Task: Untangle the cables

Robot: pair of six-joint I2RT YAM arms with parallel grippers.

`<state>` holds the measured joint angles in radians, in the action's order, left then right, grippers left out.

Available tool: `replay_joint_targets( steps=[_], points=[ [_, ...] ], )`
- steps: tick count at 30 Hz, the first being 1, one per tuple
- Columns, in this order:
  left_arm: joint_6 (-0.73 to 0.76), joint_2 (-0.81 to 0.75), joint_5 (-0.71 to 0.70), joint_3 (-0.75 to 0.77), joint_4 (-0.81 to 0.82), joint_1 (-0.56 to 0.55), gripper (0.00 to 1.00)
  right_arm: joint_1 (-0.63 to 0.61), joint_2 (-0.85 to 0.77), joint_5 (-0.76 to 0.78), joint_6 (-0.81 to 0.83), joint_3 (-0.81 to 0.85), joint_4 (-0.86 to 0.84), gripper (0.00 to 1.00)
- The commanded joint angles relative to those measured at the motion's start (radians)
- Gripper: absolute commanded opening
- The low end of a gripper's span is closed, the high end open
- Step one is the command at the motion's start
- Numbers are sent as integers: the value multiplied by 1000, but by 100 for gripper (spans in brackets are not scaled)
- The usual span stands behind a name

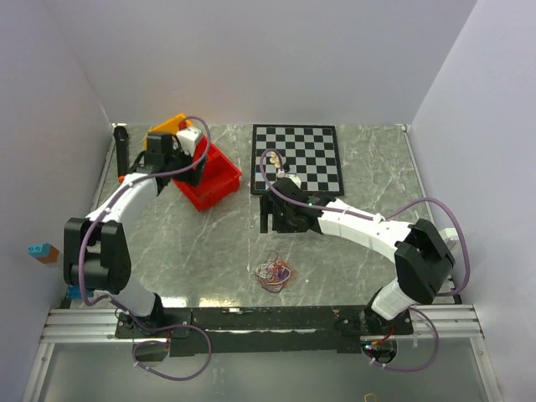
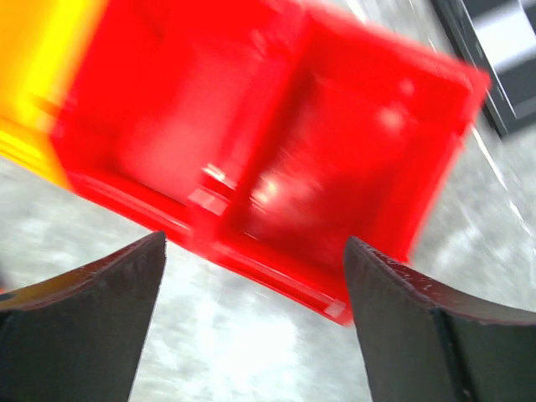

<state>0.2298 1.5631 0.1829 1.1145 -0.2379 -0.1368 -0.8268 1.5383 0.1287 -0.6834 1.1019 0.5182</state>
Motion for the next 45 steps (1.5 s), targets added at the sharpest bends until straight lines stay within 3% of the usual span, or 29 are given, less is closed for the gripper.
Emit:
replay_joint_targets(
  steps=[1, 9, 18, 22, 25, 34, 45],
  points=[
    [101, -6, 21, 94, 38, 17, 94, -6, -17, -14, 4, 29, -15, 90],
    [292, 274, 121, 317, -133, 32, 96, -6, -95, 6, -5, -20, -34, 89],
    [348, 357, 53, 364, -175, 29, 85, 3, -141, 34, 15, -40, -21, 85],
    [329, 357, 59, 325, -156, 22, 59, 6, -149, 45, 19, -42, -17, 83],
    [316, 354, 78, 301, -156, 9, 50, 6, -147, 69, 24, -34, 9, 82],
    [361, 230, 66, 117, -95, -32, 42, 51, -228, 54, -2, -138, -50, 81],
    [390, 78, 46, -64, -116, -89, 39, 57, -210, 43, -18, -139, -60, 77]
  ],
)
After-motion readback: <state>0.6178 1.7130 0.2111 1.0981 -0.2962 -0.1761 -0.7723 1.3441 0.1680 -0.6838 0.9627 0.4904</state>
